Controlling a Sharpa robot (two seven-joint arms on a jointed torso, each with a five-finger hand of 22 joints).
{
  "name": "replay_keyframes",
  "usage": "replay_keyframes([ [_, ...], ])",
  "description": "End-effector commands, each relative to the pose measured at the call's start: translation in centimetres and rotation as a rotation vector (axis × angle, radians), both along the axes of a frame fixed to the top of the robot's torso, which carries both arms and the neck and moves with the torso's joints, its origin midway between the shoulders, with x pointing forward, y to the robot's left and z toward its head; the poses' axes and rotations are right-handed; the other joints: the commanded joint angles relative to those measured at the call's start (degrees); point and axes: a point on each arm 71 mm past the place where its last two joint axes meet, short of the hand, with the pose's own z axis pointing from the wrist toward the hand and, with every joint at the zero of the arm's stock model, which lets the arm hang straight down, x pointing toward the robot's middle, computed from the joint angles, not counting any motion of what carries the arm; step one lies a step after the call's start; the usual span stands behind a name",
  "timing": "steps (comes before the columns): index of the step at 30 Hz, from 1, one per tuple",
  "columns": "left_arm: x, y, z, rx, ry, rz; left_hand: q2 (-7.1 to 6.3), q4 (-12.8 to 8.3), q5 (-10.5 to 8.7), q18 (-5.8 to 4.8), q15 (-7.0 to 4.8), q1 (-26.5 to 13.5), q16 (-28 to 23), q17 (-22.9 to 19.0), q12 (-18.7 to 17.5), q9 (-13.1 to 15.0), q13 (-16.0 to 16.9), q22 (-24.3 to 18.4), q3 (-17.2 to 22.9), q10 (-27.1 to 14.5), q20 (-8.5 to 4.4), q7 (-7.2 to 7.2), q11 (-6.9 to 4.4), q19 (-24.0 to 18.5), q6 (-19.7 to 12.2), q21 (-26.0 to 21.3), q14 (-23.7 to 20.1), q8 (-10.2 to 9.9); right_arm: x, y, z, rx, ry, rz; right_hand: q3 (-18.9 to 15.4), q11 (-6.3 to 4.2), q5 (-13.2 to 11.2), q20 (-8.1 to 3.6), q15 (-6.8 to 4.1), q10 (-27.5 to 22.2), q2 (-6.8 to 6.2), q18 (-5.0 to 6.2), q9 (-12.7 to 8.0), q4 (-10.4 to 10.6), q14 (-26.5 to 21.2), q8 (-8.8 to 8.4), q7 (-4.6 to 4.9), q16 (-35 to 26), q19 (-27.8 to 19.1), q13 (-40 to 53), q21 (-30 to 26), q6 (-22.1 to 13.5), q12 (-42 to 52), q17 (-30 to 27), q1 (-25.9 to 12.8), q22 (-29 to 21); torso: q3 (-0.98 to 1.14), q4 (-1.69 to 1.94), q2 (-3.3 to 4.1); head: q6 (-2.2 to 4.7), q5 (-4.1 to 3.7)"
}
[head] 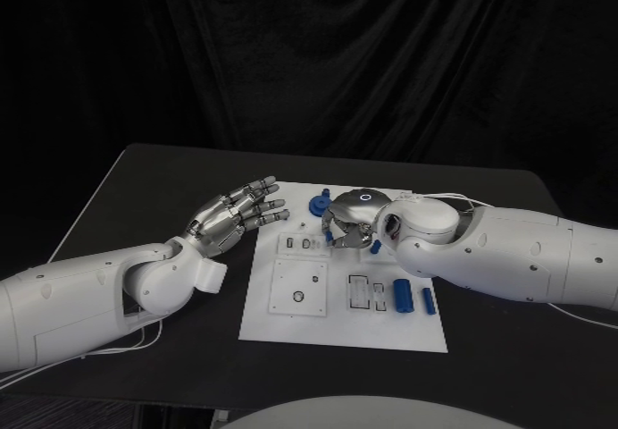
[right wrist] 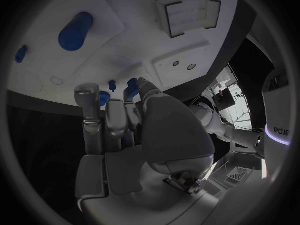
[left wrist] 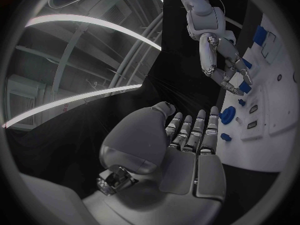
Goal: Assemble the parts on the task board
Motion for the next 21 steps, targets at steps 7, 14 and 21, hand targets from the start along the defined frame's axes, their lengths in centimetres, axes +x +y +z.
replay_keyframes([
  [7, 0.02, -0.36, 0.02, -0.011, -0.004, -0.012, 0.09, -0.05, -0.34, -0.92, 0.2, -0.53, 0.29, 0.07, 0.11, 0.04, 0.06, 0.09, 0.49, 0.04, 0.25, 0.23, 0.13, 0.02, -0.04, 0.41, 0.08, 0.27, 0.17, 0.46, -0.31, -0.016, -0.006, -0.004, -0.24, -0.03, -1.44, -0.03, 0.27, -0.44, 0.02, 0.95, 5.53, 0.52, -0.17, 0.19, 0.13, -0.34, -0.48, -0.2, -0.55, -0.65, -0.36, -0.2, -1.36, 5.29, 0.0, 0.0, -0.05, -0.26, -0.16],
  [14, 0.06, -0.49, 0.0, -0.013, -0.004, -0.016, 0.08, -0.05, -0.34, -0.93, 0.2, -0.55, 0.24, 0.06, 0.02, 0.04, 0.05, 0.09, 0.52, 0.02, 0.24, 0.23, 0.13, 0.01, -0.06, 0.41, 0.05, 0.26, 0.33, 0.66, -0.57, -0.024, -0.001, -0.003, -0.23, -0.15, -1.89, -0.01, 0.23, -0.56, 0.03, 1.02, 5.62, 0.61, -0.24, -0.06, 0.23, -0.48, -0.56, -0.28, -0.95, -1.4, -0.42, -0.32, -1.65, 5.22, -0.02, 0.0, -0.07, -0.41, -0.17],
  [21, 0.11, -0.59, -0.03, -0.014, -0.004, -0.019, 0.08, -0.05, -0.34, -0.93, 0.2, -0.56, 0.23, 0.05, -0.05, 0.03, 0.04, 0.09, 0.56, 0.0, 0.24, 0.24, 0.13, 0.01, -0.13, 0.41, 0.03, 0.24, 0.61, 0.62, -1.04, -0.036, 0.007, -0.01, -0.25, -0.21, -2.45, -0.02, 0.19, -0.98, 0.01, 1.14, 5.68, 0.71, -0.5, -0.37, 0.32, -0.97, -0.78, -0.64, -1.76, -2.27, -0.7, -0.72, -1.97, 5.07, 0.01, 0.03, -0.06, -0.5, -0.15],
])
